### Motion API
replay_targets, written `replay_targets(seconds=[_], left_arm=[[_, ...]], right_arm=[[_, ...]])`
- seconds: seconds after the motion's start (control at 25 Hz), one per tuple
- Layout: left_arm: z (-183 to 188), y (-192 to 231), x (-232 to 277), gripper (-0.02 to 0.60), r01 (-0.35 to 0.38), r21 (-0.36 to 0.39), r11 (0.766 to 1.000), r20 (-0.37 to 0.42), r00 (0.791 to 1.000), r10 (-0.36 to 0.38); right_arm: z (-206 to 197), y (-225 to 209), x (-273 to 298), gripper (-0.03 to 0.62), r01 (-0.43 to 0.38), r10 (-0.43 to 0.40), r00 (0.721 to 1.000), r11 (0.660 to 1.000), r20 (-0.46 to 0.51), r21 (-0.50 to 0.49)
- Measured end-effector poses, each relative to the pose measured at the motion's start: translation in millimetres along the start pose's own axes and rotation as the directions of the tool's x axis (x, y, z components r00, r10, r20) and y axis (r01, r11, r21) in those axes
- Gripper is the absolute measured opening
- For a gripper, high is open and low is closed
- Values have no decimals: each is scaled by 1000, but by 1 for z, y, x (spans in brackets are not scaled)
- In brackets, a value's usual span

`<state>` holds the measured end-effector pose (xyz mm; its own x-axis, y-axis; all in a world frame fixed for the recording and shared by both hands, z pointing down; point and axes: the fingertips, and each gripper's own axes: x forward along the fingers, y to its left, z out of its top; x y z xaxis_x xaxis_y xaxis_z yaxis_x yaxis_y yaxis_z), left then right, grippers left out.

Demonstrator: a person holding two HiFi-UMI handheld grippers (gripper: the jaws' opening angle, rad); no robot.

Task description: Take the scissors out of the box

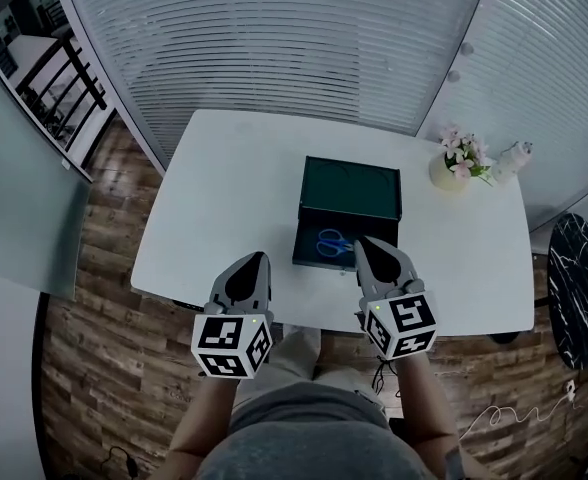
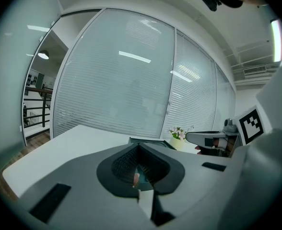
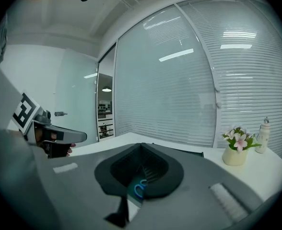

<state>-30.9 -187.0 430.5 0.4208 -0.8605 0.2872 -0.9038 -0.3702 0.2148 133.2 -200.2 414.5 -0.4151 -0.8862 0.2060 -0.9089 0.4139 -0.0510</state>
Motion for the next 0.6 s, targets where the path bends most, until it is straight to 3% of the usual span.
replay_targets(seconds=[0.36,0.6], left_arm=[[2,9,51,5,21,-28,999,-24,999,-22],[-2,23,68,5,9,-35,999,-52,999,-11]], right_arm=[[-15,-24,52,9,-64,54,991,995,-122,-79],[-47,-22,83,9,-153,117,960,980,-255,-128]])
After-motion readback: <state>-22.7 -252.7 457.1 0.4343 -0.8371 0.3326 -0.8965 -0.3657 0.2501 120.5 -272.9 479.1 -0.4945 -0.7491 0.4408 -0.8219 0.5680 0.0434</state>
